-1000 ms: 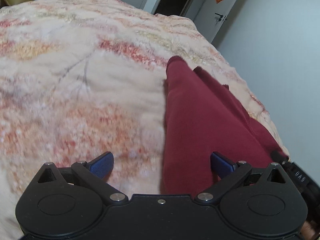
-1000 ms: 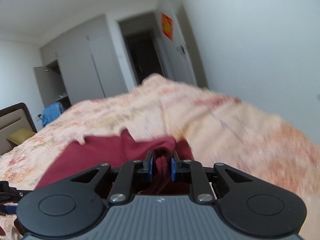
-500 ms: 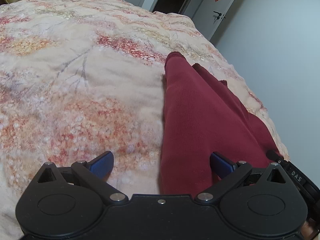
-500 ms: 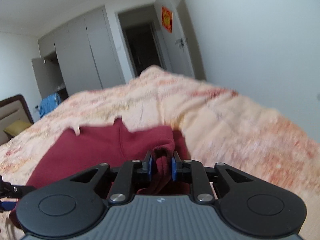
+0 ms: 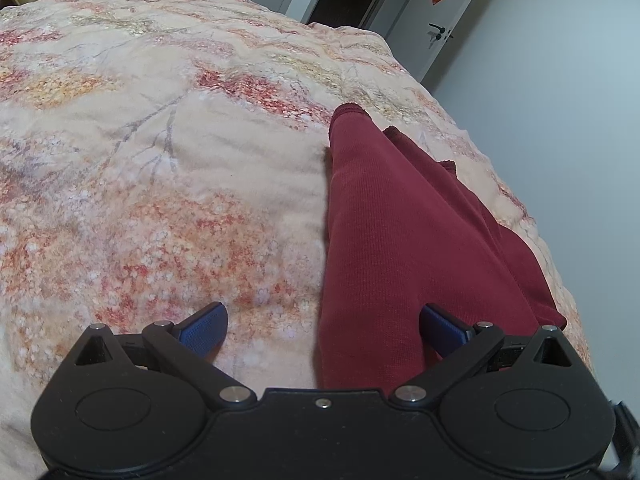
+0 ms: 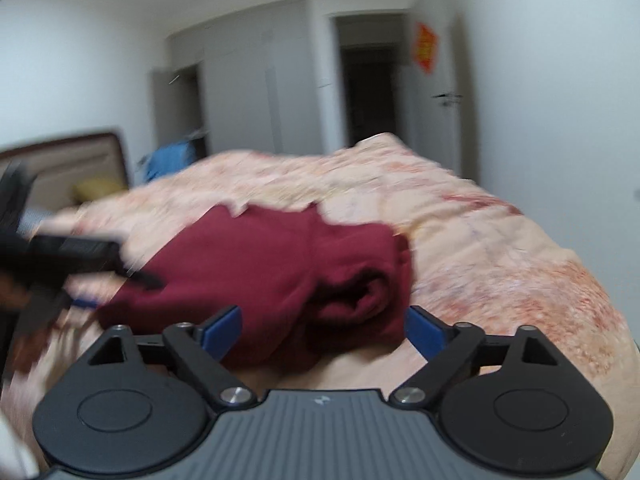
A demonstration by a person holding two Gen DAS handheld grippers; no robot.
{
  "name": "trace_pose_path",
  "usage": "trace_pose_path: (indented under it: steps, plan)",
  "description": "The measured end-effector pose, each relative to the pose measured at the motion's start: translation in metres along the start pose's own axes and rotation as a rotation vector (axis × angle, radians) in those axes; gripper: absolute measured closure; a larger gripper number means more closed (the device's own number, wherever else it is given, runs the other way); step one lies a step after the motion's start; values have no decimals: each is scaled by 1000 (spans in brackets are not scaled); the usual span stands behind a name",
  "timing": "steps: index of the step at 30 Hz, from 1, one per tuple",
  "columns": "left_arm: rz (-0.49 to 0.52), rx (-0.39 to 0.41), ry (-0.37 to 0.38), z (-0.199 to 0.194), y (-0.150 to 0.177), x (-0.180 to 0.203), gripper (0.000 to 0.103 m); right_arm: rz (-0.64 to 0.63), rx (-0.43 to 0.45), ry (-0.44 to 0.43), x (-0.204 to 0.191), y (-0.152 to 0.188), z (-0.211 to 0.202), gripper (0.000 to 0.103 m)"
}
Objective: Fold small clothes
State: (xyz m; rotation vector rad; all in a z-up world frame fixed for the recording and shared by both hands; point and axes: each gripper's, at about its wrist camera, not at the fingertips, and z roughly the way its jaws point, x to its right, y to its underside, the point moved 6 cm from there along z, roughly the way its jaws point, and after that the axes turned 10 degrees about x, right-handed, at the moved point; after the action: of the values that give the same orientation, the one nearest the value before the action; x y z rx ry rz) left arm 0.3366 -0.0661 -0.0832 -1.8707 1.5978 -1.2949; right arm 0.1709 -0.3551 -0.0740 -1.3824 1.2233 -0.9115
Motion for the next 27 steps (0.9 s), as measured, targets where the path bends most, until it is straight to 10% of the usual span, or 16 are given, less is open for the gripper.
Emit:
trace_pose_path:
  steps: [8, 17, 27]
  plan:
    - [-7, -4, -1, -5, -1, -1, 1, -136, -39, 24, -49, 16, 34, 10]
    - [-12, -3, 7, -6, -2, -2, 1, -366, 33, 240, -57, 15, 44, 5]
    - [-16, -8, 4, -3, 1, -1, 1, -339, 10, 109, -60, 23, 39, 4]
